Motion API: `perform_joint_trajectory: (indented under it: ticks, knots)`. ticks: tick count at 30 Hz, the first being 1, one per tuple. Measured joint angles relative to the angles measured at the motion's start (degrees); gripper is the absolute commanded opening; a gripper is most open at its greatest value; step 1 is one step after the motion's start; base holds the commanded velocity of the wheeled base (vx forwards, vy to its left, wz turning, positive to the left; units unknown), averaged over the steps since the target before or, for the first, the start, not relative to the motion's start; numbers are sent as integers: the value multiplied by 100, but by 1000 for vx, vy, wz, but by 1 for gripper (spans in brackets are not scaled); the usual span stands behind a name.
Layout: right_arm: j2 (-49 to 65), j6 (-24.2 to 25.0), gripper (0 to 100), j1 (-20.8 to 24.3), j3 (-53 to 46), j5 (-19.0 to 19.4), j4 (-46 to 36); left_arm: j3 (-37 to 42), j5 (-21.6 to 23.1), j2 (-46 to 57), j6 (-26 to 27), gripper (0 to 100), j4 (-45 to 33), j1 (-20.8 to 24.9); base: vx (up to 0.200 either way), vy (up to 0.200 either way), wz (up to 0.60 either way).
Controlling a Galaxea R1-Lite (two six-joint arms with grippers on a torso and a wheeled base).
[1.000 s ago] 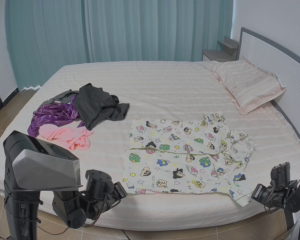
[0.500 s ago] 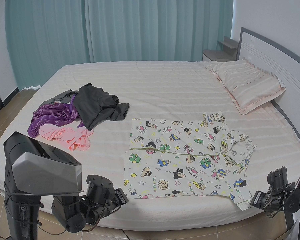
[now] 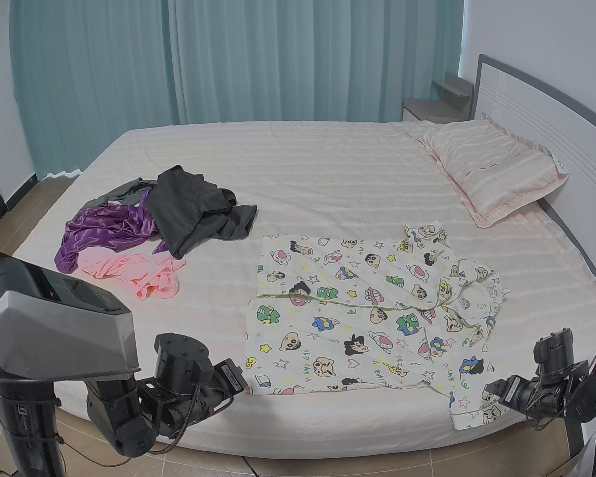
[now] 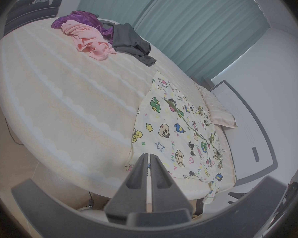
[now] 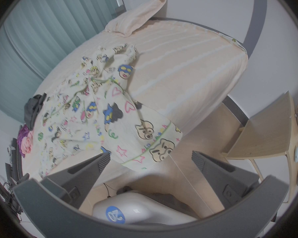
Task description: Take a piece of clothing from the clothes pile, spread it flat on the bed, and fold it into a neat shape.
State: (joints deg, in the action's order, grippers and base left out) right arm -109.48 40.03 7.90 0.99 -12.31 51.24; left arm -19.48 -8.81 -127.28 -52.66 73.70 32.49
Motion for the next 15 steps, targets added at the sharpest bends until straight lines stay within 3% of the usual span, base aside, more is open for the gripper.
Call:
perform_joint_trajectory:
  ticks: [8, 15]
  knots:
    - [480, -46, 100, -126, 39, 105, 293, 6, 94, 311, -640, 0, 2, -44, 0, 0, 0]
    - [607, -60, 100, -160, 193, 195, 319, -46, 307, 468, -785, 0, 0, -173, 0, 0, 0]
